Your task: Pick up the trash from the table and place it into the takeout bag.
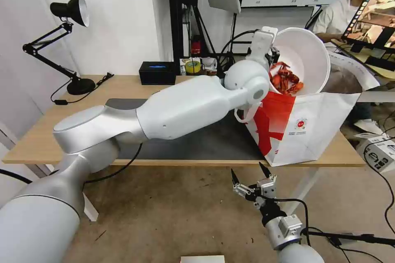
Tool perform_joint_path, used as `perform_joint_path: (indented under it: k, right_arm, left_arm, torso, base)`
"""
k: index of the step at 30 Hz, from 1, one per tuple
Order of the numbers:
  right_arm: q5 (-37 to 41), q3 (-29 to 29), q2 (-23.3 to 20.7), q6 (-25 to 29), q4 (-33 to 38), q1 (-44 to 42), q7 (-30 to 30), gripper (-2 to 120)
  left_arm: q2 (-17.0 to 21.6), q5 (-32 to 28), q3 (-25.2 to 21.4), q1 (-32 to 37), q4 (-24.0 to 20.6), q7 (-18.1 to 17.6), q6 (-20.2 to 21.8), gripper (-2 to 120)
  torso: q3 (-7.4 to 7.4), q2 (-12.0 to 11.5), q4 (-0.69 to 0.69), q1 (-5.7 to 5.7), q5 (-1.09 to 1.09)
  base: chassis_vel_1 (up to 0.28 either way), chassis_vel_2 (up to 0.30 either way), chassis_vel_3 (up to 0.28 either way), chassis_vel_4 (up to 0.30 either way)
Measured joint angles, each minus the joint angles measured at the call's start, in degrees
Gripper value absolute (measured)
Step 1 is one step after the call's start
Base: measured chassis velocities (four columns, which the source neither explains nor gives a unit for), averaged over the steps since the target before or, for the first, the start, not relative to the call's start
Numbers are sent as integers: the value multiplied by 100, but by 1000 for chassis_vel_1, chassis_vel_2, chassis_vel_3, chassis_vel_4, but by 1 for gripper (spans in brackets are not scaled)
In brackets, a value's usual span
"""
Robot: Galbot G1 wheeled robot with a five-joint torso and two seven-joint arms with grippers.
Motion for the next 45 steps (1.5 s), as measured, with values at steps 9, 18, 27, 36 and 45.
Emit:
perform_joint_path:
  k: [9, 18, 27, 36, 45]
  right_arm:
    - [0, 0, 0, 0, 0, 0, 0, 100]
    - [0, 0, 0, 0, 0, 0, 0, 100]
    - [0, 0, 0, 0, 0, 0, 0, 100]
    - [0, 0, 0, 0, 0, 0, 0, 100]
    - [0, 0, 0, 0, -1, 0, 0, 100]
  left_arm:
    - [266, -107, 140, -21, -344, 304, 39, 0]
    - [454, -558, 148, -75, -634, 283, 218, 21]
    - [807, -1105, 67, -58, -975, 234, 309, 55]
    - [863, -1120, -41, 14, -986, 224, 275, 90]
    - [1548, -589, -60, 283, -1330, 359, -241, 100]
  torso:
    - [1, 0, 1, 0, 0]
    - [0, 0, 0, 0, 0]
    - [0, 0, 1, 0, -1]
    - [0, 1, -1, 0, -1]
    - [0, 0, 0, 0, -2]
  base:
    - [0, 0, 0, 0]
    - [0, 0, 0, 0]
    - [0, 0, 0, 0]
    - [0, 0, 0, 0]
    - [0, 0, 0, 0]
